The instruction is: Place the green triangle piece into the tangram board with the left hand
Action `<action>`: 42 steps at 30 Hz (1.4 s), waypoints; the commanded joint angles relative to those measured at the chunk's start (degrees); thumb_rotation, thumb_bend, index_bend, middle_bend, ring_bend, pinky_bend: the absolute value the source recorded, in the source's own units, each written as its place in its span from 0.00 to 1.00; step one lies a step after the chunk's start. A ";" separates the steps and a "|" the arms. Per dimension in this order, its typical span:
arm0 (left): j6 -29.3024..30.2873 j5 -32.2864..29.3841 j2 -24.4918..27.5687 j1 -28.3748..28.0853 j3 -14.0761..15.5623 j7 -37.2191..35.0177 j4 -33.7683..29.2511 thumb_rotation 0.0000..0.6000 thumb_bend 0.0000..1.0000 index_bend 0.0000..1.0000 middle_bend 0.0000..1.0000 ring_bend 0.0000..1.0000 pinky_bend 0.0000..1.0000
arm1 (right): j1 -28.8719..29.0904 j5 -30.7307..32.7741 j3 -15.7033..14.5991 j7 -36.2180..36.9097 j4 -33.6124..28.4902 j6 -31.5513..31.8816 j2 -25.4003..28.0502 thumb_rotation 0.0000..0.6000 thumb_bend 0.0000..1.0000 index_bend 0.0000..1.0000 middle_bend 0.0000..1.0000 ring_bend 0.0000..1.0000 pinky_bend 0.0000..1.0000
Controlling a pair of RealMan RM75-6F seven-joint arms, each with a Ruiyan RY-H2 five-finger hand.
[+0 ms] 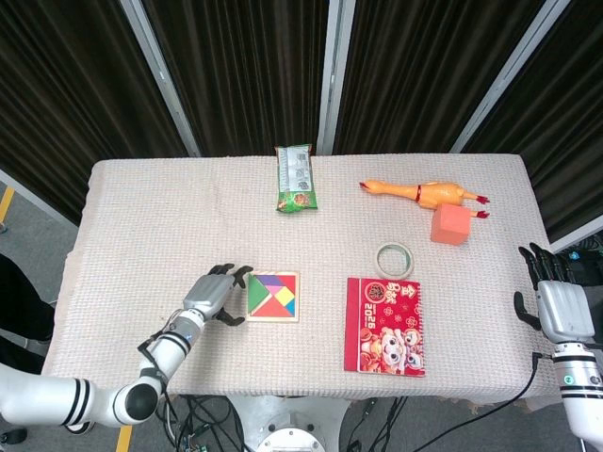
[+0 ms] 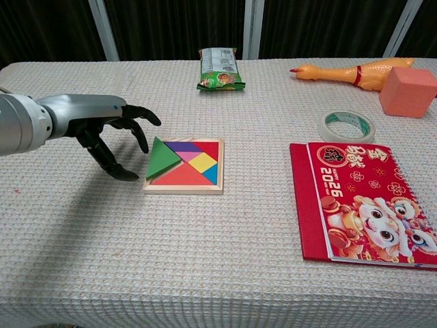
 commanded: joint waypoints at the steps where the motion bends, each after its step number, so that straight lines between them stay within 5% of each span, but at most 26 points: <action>1: 0.08 0.10 -0.14 -0.12 0.09 0.06 -0.04 1.00 0.21 0.08 0.27 0.00 0.00 | 0.03 0.01 -0.03 0.07 0.10 -0.14 -0.01 1.00 0.45 0.00 0.00 0.00 0.00; 29: 2.42 2.14 0.27 -0.51 -0.15 -0.44 -2.50 1.00 0.21 0.08 0.26 0.00 0.00 | -0.20 -0.09 -0.07 0.63 0.64 -0.01 -0.15 1.00 0.45 0.00 0.00 0.00 0.00; 34: 9.65 11.61 4.88 3.43 1.05 -1.56 -2.42 1.00 0.21 0.08 0.19 0.00 0.01 | -0.77 -1.09 -0.37 0.31 -0.04 1.41 0.06 1.00 0.45 0.00 0.00 0.00 0.00; 42: 26.11 35.02 11.87 18.09 11.95 -9.07 11.29 1.00 0.20 0.09 0.09 0.00 0.00 | -3.23 -4.50 -1.65 -0.89 -1.34 6.88 -0.15 1.00 0.45 0.00 0.00 0.00 0.00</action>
